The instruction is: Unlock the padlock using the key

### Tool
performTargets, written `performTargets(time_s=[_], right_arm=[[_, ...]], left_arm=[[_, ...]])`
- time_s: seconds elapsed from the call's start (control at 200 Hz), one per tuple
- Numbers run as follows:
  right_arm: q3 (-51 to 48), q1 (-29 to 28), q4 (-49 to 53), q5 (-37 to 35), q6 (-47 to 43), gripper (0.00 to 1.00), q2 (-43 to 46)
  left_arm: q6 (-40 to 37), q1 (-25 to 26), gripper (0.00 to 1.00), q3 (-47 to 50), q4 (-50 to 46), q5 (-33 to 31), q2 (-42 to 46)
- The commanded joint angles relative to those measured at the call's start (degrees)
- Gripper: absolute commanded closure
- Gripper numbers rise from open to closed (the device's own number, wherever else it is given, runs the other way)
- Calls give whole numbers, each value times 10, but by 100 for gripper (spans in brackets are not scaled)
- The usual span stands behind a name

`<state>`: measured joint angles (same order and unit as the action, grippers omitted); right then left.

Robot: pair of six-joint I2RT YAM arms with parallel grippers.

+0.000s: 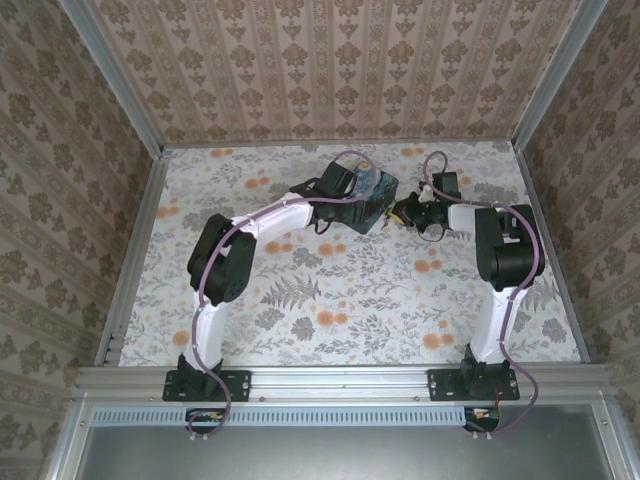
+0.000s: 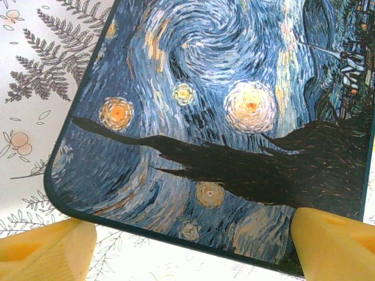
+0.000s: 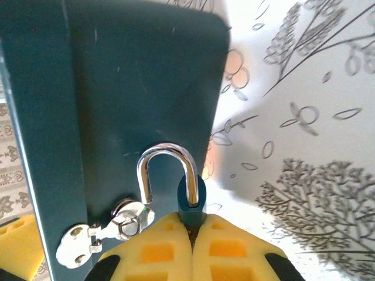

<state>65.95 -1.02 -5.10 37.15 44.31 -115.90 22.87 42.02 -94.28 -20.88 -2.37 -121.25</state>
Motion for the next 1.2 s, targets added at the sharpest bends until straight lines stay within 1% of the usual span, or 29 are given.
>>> performTargets(time_s=[0.0, 0.095, 0.185, 0.365, 0.535, 0.665, 0.8, 0.915, 1.035, 1.175, 1.195], right_arm=[[12, 8, 20, -7, -2, 100, 15], [-4, 8, 9, -9, -5, 100, 29], [-42, 6, -19, -11, 0, 100, 54], [-141, -17, -62, -4, 3, 100, 151], [-227, -77, -64, -9, -8, 100, 232], [-262, -157, -70, -31, -2, 100, 269], [-261, -265, -77, -63, 5, 100, 267], [-256, -319, -96, -76, 19, 100, 251], [-247, -333, -118, -63, 31, 100, 207], [-243, -323, -118, -65, 23, 100, 169], [-243, -320, -118, -64, 22, 99, 166]], left_arm=[[-21, 3, 13, 30, -129, -9, -57], [-21, 2, 13, 30, -129, -9, -55], [-21, 2, 12, 26, -130, -7, -52], [-22, -5, 8, 11, -125, 18, -32], [-15, -16, 4, 4, -112, 61, 13], [3, -28, 0, 11, -94, 102, 52], [18, -38, 0, 30, -79, 120, 99], [25, -45, 0, 53, -73, 113, 142], [36, -54, 0, 81, -61, 109, 183], [38, -65, 0, 97, -67, 97, 211], [38, -66, 0, 100, -67, 97, 215]])
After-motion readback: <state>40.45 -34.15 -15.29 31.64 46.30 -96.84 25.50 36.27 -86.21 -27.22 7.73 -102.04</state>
